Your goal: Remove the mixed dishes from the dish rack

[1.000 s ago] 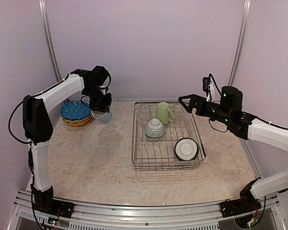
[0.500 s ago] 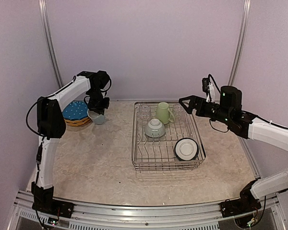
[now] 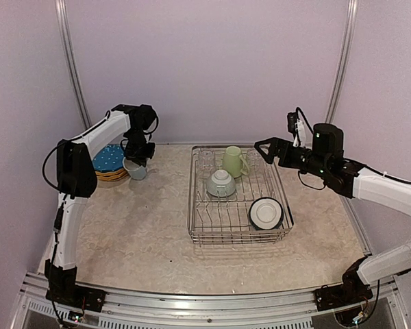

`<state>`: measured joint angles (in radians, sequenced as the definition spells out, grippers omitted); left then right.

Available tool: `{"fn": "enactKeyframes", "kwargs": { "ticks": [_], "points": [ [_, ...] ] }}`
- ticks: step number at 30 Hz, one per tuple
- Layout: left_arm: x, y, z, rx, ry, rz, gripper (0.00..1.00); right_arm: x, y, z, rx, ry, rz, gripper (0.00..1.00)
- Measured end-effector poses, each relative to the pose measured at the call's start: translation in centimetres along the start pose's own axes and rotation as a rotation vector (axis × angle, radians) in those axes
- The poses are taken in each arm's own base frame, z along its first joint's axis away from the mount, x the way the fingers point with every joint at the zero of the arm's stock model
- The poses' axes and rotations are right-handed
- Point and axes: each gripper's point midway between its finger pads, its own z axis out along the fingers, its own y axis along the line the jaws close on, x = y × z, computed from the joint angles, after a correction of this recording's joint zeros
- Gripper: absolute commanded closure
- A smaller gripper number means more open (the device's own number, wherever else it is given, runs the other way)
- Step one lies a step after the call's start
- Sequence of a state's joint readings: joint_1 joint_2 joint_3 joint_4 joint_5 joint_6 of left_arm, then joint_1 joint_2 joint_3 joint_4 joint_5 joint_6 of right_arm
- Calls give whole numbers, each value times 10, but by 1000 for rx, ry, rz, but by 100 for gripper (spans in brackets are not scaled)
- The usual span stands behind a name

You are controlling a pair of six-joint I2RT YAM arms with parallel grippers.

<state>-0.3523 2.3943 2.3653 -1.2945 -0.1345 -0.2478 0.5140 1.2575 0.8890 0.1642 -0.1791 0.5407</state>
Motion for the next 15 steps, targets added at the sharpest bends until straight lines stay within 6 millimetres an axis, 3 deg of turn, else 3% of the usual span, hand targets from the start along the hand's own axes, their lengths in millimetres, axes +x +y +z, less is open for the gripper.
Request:
{"fn": "enactKeyframes", "kwargs": {
  "ticks": [6, 10, 15],
  "points": [
    [1, 2, 4, -5, 9, 8, 90, 1, -1, 1, 1, 4, 3, 0],
    [-2, 3, 1, -10, -3, 13, 76, 1, -1, 1, 1, 4, 4, 0],
    [-9, 5, -4, -23, -32, 13, 67, 3, -2, 2, 2, 9, 5, 0]
  ]
}}
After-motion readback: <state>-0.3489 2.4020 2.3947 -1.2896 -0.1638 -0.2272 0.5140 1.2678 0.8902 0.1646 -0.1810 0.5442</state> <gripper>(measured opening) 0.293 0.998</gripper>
